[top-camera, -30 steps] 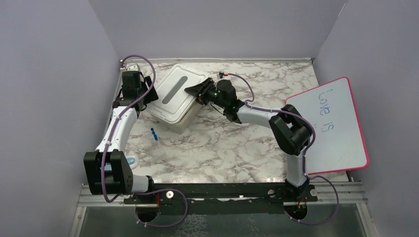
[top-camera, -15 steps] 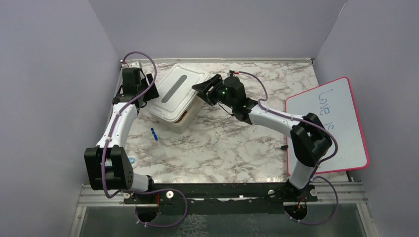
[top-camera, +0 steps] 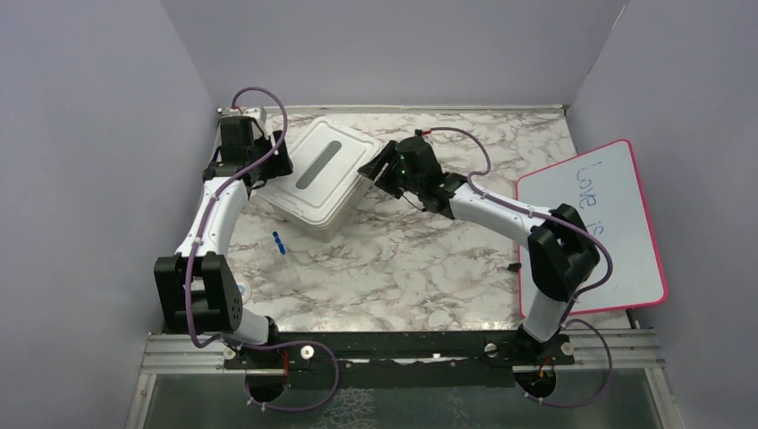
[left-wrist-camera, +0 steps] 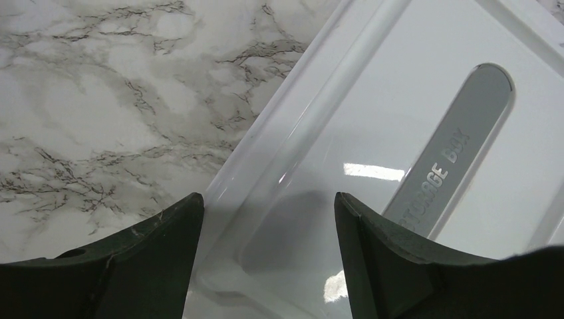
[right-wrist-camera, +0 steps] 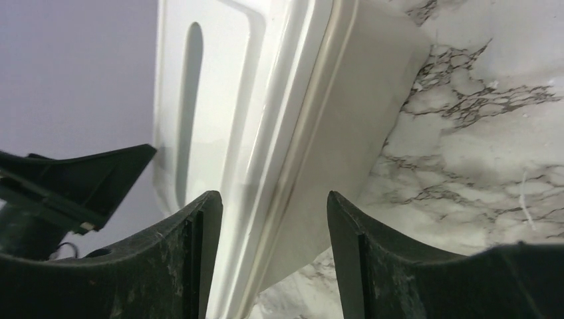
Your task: Organize the chemistry lab equipment
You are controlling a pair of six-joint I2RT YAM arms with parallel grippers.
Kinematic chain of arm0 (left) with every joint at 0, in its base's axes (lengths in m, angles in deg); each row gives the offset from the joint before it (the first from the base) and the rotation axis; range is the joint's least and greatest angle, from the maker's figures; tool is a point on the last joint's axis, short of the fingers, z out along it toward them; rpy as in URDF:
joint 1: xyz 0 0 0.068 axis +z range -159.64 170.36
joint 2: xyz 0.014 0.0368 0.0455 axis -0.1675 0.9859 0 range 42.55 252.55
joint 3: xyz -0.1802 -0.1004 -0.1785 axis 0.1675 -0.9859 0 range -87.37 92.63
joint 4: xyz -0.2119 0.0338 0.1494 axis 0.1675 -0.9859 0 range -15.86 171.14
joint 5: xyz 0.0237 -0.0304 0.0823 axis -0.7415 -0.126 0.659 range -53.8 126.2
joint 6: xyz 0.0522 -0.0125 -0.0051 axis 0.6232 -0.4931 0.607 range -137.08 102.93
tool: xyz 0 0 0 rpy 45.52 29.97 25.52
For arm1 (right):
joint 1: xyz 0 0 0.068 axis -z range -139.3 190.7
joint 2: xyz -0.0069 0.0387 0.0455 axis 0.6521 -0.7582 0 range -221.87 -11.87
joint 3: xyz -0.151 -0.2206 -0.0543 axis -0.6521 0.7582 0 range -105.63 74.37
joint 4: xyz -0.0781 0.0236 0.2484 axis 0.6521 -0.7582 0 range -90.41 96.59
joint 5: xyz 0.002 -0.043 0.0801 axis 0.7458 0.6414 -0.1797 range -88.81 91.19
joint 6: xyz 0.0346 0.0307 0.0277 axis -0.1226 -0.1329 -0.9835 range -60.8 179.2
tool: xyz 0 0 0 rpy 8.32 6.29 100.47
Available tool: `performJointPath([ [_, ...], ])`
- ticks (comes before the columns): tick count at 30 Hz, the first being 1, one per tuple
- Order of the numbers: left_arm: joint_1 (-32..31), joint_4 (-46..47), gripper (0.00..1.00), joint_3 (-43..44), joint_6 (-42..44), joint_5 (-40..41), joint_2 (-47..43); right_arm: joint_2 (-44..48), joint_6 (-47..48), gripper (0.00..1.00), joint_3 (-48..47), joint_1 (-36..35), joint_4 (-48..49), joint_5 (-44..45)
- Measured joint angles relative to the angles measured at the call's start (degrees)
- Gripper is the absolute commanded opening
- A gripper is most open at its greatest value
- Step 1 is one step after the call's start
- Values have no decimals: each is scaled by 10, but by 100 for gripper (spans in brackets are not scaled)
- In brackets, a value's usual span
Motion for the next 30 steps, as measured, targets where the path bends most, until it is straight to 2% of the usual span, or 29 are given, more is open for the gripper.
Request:
performJointPath([
  [7,3,2,73,4,13,-45,8,-59,50,65,-50,0,-33,-14],
  [14,5,2,73,6,15,-61,12,-75,60,45,-64,0,-31,-23],
  [18,4,-1,71,11,13,-62,15,-75,58,39,-66,0,-25,-20],
  [22,3,-5,71,21,11,-62,22,-78,60,43,-75,0,-35,-18],
  [30,1,-10,75,51,10,-62,16,-87,124,62,-117,0,-80,-14],
])
